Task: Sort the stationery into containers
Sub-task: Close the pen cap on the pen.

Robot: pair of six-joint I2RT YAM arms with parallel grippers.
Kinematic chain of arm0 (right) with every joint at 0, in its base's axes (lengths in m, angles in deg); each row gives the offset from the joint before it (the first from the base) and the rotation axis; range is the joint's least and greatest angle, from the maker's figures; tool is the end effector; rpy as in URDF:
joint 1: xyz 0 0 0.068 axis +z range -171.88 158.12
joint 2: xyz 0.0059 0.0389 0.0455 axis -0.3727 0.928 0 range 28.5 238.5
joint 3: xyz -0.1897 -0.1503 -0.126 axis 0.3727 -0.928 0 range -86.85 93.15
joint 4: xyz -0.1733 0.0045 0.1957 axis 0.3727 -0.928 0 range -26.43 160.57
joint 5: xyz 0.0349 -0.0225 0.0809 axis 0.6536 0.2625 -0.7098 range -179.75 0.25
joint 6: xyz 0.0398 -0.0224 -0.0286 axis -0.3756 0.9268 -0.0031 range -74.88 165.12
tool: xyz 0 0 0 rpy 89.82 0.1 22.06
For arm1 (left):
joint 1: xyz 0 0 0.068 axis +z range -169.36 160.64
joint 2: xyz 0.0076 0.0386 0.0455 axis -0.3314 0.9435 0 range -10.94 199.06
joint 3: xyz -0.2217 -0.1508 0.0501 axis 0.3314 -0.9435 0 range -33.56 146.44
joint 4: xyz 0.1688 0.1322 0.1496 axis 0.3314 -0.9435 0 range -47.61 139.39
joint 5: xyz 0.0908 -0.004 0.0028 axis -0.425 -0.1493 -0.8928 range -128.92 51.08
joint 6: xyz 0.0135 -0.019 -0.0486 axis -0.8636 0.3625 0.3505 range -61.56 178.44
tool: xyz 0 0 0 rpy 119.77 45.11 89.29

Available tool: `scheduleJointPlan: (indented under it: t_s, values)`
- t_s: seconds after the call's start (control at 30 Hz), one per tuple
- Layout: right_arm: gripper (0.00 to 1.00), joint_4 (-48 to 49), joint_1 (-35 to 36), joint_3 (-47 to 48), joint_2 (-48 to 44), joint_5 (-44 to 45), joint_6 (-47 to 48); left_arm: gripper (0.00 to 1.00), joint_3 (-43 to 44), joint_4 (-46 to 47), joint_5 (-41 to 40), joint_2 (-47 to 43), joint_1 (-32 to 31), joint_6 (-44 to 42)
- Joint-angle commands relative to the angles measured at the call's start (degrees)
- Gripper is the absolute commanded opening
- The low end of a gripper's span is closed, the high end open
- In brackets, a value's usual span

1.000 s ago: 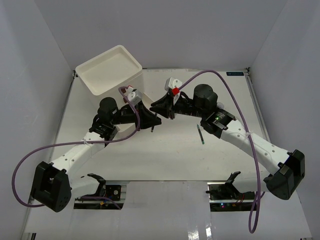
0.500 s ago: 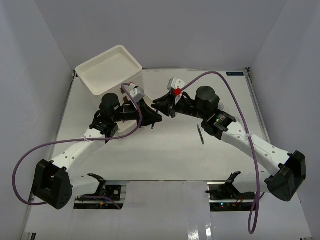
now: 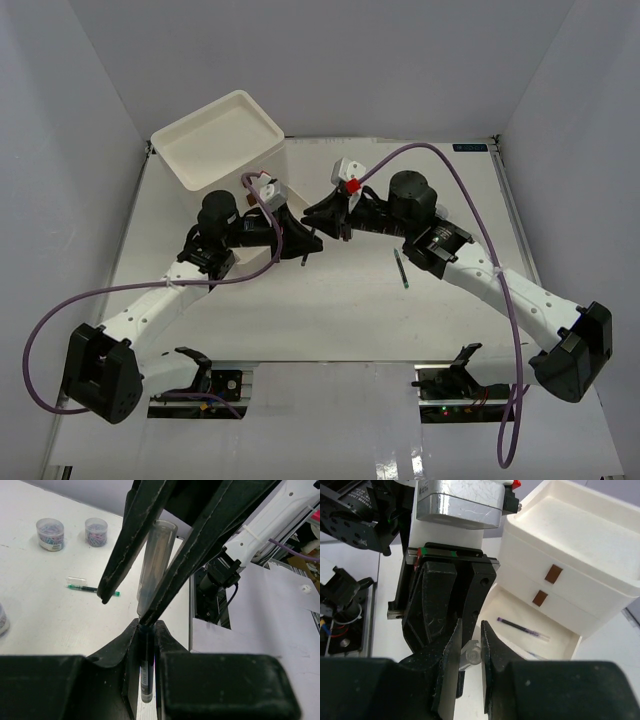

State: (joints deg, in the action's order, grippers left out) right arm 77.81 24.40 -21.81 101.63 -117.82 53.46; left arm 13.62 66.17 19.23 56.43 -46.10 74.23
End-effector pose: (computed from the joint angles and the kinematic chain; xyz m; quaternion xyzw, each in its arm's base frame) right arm 0.1951 0.2282 0.3897 -0.4683 0.5359 0.3847 0.5877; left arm 0.2200 -0.1448 0.3234 0.3924 0.6014 -0.5470 0.4302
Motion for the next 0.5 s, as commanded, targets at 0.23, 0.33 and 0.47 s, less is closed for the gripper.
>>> scheduleJointPlan:
  t_s: [0.23, 0.33, 0.47]
  values:
    - [0.12, -26.0, 1.8, -3.5, 4.4, -3.9, 0.6, 0.04, -1.2, 16.2, -1.3, -7.9, 0.3, 0.6]
    - [0.15, -25.4, 1.8, -3.4, 3.9, -3.4, 0.2, 0.04, -2.3, 17.1, -2.2, -7.9, 0.3, 0.9]
    - [0.22, -24.5, 1.7, -3.2, 3.6, -3.1, -0.3, 0.04, -3.6, 17.5, -3.1, -7.9, 0.3, 1.1]
